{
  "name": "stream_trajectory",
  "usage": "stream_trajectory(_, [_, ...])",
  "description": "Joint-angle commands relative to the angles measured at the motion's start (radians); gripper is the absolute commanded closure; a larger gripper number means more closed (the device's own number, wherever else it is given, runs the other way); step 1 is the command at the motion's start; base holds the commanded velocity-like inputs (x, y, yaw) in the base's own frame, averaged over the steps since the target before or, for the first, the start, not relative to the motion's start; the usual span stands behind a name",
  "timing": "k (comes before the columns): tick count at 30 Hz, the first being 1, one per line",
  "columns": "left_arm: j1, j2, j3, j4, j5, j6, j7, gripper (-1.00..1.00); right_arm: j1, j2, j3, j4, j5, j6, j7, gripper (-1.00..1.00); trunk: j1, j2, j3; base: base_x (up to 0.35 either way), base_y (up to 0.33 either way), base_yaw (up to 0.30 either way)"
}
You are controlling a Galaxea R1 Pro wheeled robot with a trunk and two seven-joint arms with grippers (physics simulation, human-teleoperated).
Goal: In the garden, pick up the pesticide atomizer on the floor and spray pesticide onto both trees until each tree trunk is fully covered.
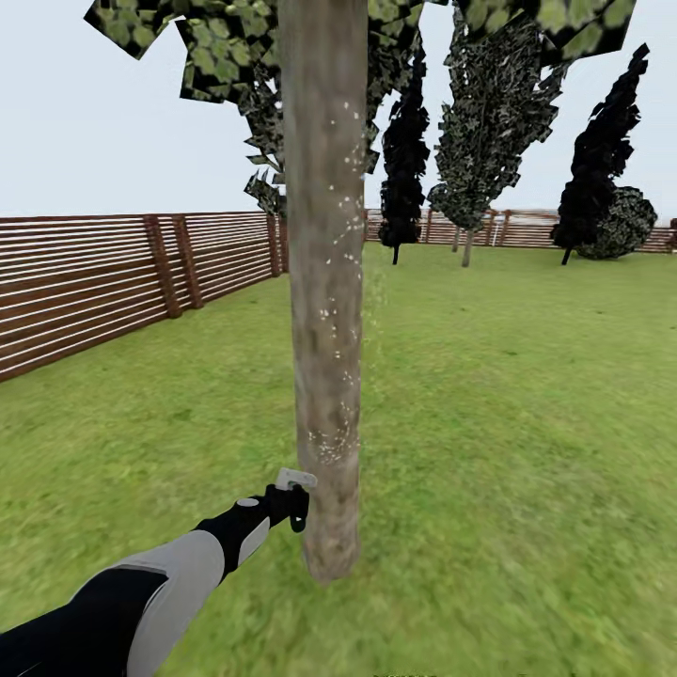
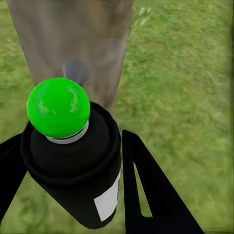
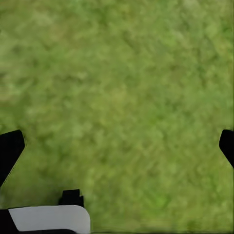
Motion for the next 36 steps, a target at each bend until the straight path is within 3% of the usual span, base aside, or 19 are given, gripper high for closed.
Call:
stream_trajectory(1, [0.0, 0.0, 0.0, 0.0, 0.0, 0.0, 0.0, 1.0, 0.0, 0.0, 0.0, 0.0, 0.0, 0.0, 0.0, -1.0, 0.0, 0.0, 0.0, 0.0, 0.35, -0.297])
stream_trajectory(16, [0.0, -0.002, 0.0, 0.0, 0.0, 0.0, 0.0, 1.0, 0.0, 0.002, 0.0, 0.0, 0.0, 0.0, 0.0, -1.0, 0.0, 0.0, 0.0, 0.0, 0.35, -0.286])
stream_trajectory(28, [0.0, -0.002, 0.0, 0.0, 0.0, 0.0, 0.0, 1.0, 0.0, 0.002, 0.0, 0.0, 0.0, 0.0, 0.0, -1.0, 0.0, 0.0, 0.0, 0.015, 0.35, -0.021])
stream_trajectory(36, [0.0, -0.001, 0.0, 0.0, 0.0, 0.0, 0.001, 1.0, 0.0, 0.002, 0.0, 0.0, 0.0, 0.0, 0.0, -1.0, 0.0, 0.0, 0.0, 0.131, 0.343, -0.225])
